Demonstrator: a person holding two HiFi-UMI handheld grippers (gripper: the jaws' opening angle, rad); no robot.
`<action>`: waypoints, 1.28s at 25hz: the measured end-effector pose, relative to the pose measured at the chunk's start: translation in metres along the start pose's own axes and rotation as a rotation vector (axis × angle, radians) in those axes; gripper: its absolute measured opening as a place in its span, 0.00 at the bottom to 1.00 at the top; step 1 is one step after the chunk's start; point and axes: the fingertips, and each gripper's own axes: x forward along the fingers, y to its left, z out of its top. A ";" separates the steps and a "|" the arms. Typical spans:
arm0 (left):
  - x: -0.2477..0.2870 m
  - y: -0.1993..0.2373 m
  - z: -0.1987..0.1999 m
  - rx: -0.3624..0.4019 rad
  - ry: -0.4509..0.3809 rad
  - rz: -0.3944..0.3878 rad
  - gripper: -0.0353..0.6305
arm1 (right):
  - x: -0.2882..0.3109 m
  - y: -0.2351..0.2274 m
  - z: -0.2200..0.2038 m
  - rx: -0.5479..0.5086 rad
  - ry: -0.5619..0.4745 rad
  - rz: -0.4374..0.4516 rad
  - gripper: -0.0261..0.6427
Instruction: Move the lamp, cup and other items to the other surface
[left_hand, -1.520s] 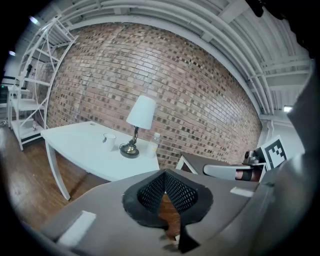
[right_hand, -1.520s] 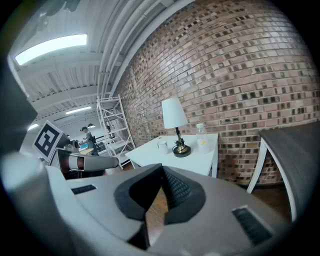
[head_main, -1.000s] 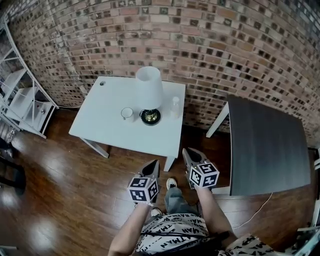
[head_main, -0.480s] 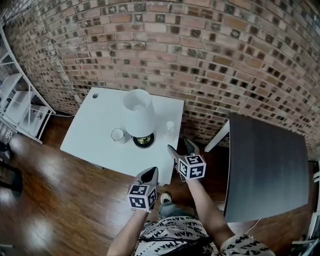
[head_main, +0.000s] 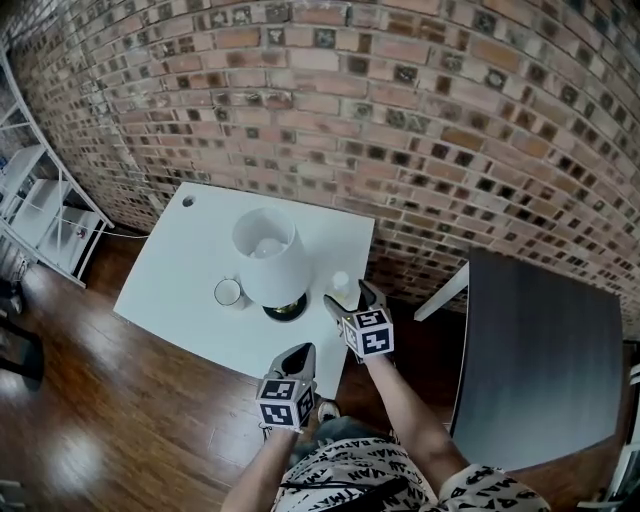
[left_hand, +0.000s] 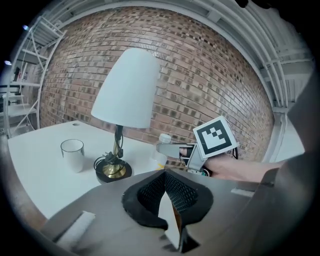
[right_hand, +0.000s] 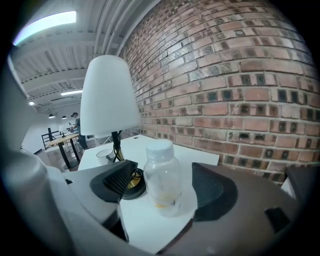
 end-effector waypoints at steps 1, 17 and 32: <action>0.003 0.002 -0.002 -0.005 0.004 0.004 0.05 | 0.006 0.000 -0.002 -0.002 0.008 0.007 0.64; 0.021 0.022 -0.011 -0.043 0.039 0.033 0.05 | 0.045 0.002 -0.017 -0.025 0.078 0.061 0.57; -0.017 0.006 -0.004 0.028 0.025 -0.051 0.05 | -0.029 0.002 0.002 0.002 0.013 -0.054 0.54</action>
